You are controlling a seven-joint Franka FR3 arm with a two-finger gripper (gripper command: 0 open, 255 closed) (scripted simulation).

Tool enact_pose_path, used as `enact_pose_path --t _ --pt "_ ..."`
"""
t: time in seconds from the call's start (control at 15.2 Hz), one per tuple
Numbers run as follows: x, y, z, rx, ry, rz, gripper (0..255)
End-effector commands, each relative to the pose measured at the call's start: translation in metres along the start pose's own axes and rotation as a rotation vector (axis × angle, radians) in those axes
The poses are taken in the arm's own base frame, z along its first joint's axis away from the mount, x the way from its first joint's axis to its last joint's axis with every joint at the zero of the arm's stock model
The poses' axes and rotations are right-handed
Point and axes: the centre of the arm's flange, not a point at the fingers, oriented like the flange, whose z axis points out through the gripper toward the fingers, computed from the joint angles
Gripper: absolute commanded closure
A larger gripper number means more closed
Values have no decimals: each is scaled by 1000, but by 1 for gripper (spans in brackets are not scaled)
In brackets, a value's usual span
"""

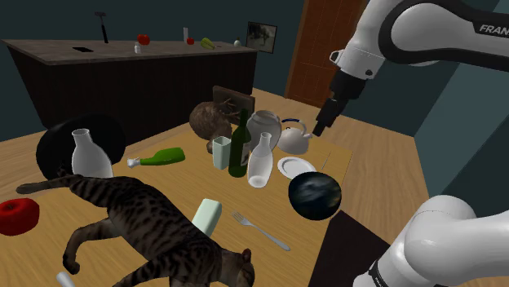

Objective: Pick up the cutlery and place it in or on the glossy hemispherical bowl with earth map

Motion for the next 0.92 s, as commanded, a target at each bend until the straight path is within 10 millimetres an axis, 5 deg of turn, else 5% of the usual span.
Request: enact_pose_path --t 0.0,0.86 --pt "0 0 0 0 0 0 0" --pt "32 -52 162 -23 -33 56 0"
